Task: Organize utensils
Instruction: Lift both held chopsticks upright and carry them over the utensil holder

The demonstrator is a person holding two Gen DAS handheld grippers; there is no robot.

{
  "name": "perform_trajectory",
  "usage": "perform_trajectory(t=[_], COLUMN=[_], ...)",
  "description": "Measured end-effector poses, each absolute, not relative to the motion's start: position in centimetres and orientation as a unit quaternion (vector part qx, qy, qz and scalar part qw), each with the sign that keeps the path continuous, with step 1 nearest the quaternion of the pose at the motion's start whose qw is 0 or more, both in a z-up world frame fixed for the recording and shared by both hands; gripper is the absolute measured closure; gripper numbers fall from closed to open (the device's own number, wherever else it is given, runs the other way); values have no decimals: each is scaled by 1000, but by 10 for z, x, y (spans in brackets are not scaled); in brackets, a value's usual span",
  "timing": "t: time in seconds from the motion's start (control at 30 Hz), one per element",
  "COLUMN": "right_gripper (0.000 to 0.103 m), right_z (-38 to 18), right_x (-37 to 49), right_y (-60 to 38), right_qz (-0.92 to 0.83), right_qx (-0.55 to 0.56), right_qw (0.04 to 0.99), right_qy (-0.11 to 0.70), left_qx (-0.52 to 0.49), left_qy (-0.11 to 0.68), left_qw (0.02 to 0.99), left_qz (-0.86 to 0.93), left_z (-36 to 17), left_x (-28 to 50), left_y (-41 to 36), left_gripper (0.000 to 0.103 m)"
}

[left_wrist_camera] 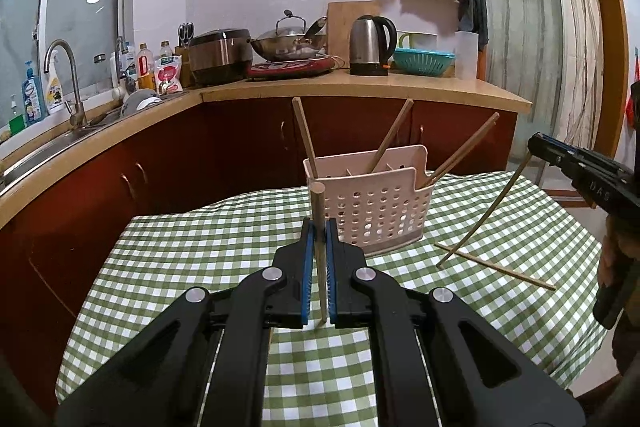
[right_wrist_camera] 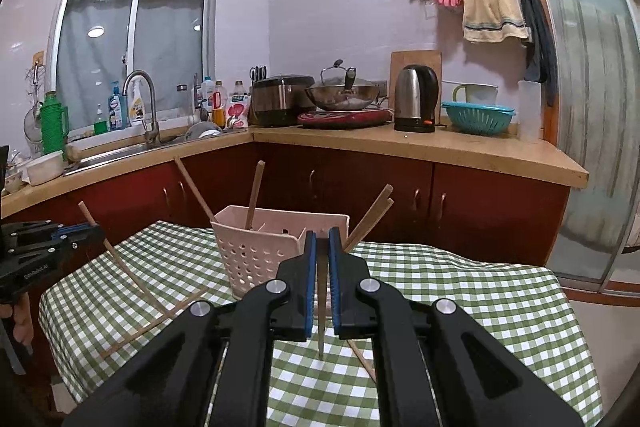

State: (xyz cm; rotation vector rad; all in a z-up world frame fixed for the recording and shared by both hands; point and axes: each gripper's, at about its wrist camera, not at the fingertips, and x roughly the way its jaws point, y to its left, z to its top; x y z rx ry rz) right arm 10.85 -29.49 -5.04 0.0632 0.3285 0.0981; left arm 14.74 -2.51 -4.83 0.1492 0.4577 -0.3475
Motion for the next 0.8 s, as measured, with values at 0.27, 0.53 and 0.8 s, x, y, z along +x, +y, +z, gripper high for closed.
perform_trajectory(t=[0.27,0.53,0.8], right_gripper=[96,96,96], right_z=[-30,21,52], right_x=[102,94,116], right_y=[-301,-309,-312], right_qz=[54,79,83], right_qx=[42,57,54], right_qw=[986,990,994], right_qy=[149,106,51], left_qx=[67,53,41], left_qy=[201,143,80], left_qw=[959,963,972], left_qz=[-188,-220,-216], left_z=[-18,49,87], left_x=[151,150,162], left_y=[-28,-33,-44], left_gripper=[97,97,97])
